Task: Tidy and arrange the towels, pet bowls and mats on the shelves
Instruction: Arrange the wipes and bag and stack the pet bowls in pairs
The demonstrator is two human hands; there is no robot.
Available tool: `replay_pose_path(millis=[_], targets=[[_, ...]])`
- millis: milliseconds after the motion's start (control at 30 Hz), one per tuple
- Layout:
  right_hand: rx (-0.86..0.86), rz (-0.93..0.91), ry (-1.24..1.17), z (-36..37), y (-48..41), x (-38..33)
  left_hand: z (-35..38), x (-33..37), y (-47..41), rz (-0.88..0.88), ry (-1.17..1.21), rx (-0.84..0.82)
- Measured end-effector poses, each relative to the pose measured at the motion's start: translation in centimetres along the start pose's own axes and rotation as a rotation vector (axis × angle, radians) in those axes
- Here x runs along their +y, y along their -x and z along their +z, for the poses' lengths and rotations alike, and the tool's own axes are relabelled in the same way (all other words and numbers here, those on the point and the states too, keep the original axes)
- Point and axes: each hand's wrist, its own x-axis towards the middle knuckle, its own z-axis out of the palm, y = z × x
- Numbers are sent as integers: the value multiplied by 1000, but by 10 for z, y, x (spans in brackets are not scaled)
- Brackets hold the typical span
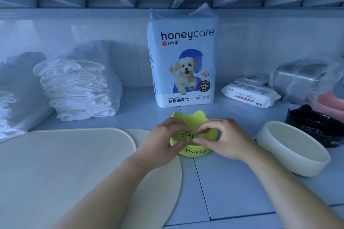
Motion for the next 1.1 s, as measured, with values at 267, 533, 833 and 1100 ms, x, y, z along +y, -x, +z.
replay_pose_path(millis=[267,533,833,1100], targets=[[-97,11,12,-3,1,-2,-4,-1,3,41,-47,-88],[23,81,101,3,-1,8,7,2,0,-105,-98,93],[214,88,197,13,-4,-2,7,-1,0,-99,-106,114],[340,71,278,-76,47,2,3,13,-8,-32,-59,76]])
